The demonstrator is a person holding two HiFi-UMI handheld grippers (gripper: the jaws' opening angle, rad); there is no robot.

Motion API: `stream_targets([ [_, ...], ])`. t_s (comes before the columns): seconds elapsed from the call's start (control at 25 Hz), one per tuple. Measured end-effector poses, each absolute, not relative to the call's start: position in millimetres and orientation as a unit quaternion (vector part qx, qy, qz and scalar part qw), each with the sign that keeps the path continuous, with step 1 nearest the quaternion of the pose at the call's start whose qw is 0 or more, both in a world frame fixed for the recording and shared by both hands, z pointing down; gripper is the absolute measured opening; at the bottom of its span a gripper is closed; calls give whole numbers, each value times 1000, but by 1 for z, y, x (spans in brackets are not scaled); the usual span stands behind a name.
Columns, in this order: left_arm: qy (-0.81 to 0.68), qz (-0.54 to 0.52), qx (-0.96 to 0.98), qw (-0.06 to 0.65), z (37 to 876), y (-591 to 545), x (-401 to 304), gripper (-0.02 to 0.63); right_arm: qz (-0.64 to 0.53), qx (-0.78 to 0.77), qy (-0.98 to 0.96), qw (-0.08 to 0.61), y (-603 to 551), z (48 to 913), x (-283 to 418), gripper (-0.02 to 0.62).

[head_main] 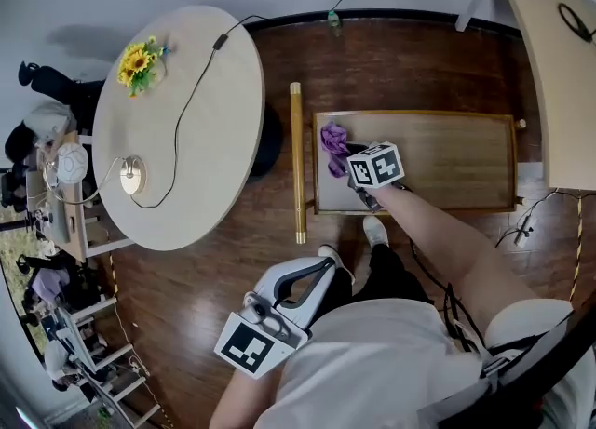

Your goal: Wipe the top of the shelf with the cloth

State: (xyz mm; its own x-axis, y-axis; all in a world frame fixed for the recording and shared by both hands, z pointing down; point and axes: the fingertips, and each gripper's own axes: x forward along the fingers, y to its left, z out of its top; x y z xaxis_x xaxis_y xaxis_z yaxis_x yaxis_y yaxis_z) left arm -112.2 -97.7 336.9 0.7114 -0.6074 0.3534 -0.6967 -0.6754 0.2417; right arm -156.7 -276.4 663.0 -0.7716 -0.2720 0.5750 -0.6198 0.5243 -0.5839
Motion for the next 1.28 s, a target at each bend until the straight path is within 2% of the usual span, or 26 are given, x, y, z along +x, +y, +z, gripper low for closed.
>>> stream_targets([
  [0.2,-385,127,894,192,341,-88,-134,18,426,231,-841,242,-267,699,-207,101],
  [0.4,-387,124,892,197,344,-86,-142,18,425,270,-822,267,-274,725,-171,101],
  [0.84,-311,123,924,187,345,-103,-102,18,431,377,-773,275,-296,736,8,101],
  [1.28,-251,133,942,176,343,-112,-51,18,415,496,-696,310,-279,737,244,101],
])
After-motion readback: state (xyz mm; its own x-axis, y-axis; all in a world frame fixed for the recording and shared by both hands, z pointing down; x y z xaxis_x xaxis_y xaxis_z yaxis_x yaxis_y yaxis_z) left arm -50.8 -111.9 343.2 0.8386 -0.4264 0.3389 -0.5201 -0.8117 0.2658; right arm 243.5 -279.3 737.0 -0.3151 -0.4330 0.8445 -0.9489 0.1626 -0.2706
